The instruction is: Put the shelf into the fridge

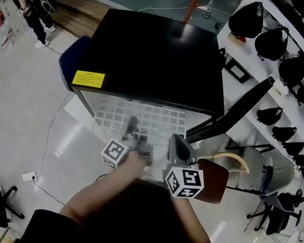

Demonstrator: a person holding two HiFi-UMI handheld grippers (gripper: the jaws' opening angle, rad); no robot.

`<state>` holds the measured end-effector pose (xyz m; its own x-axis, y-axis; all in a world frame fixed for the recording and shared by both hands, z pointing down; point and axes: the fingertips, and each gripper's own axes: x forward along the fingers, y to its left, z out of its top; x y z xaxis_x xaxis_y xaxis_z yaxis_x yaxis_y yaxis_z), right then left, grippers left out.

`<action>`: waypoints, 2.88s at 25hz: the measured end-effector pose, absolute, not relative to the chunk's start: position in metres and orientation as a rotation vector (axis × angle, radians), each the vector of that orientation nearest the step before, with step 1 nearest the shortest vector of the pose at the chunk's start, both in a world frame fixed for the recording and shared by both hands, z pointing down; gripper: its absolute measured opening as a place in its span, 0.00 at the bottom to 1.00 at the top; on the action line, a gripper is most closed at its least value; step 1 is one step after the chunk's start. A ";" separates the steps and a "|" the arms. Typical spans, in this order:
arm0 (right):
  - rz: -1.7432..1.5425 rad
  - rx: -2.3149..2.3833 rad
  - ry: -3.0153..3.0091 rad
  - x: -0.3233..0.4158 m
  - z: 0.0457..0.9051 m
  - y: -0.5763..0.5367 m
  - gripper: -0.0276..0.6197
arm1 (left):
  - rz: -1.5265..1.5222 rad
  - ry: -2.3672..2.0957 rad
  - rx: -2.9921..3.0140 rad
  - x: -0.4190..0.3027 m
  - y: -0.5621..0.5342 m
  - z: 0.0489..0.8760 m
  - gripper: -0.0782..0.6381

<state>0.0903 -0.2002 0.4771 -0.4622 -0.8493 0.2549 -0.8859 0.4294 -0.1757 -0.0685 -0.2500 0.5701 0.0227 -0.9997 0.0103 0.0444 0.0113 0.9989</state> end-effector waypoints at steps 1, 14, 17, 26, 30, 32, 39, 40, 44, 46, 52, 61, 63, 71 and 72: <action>0.434 1.560 -2.541 0.092 0.477 -0.201 0.05 | -1.204 -1.166 1.177 -0.068 -0.251 0.570 0.16; 0.431 1.566 -2.512 0.092 0.482 -0.204 0.05 | -1.197 -1.166 1.191 -0.070 -0.261 0.570 0.16; 0.401 1.568 -2.498 0.090 0.481 -0.204 0.05 | -1.206 -1.150 1.188 -0.068 -0.266 0.568 0.16; 0.390 1.565 -2.487 0.088 0.485 -0.198 0.05 | -1.208 -1.148 1.215 -0.070 -0.272 0.578 0.17; 0.388 1.555 -2.483 0.084 0.486 -0.195 0.05 | -1.197 -1.152 1.217 -0.071 -0.278 0.583 0.17; 0.387 1.548 -2.479 0.083 0.488 -0.191 0.05 | -1.206 -1.143 1.204 -0.070 -0.279 0.577 0.17; 0.399 1.591 -2.467 0.090 0.485 -0.189 0.05 | -1.230 -1.132 1.192 -0.069 -0.280 0.574 0.17; 0.399 1.601 -2.466 0.091 0.483 -0.190 0.05 | -1.233 -1.131 1.191 -0.069 -0.280 0.575 0.17; 0.422 1.618 -2.459 0.093 0.483 -0.186 0.05 | -1.221 -1.149 1.225 -0.072 -0.283 0.578 0.17; 0.436 1.617 -2.453 0.093 0.486 -0.182 0.05 | -1.225 -1.145 1.216 -0.071 -0.282 0.576 0.17; 0.433 1.630 -2.490 0.091 0.486 -0.180 0.05 | -1.234 -1.138 1.216 -0.070 -0.286 0.574 0.16; 0.427 1.664 -2.469 0.096 0.484 -0.174 0.05 | -1.210 -1.159 1.261 -0.075 -0.301 0.580 0.16; 0.439 1.689 -2.451 0.103 0.485 -0.174 0.05 | -1.201 -1.168 1.277 -0.076 -0.304 0.582 0.16; 0.434 1.723 -2.425 0.106 0.484 -0.176 0.05 | -1.183 -1.162 1.287 -0.074 -0.313 0.584 0.16; 0.428 1.723 -2.426 0.105 0.483 -0.176 0.05 | -1.180 -1.159 1.288 -0.073 -0.313 0.584 0.16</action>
<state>0.1045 -0.1762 0.4832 -0.3371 -0.9015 0.2715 -0.9399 0.3059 -0.1515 -0.0733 -0.3130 0.5840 0.0654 -0.9970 -0.0410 -0.0229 -0.0426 0.9988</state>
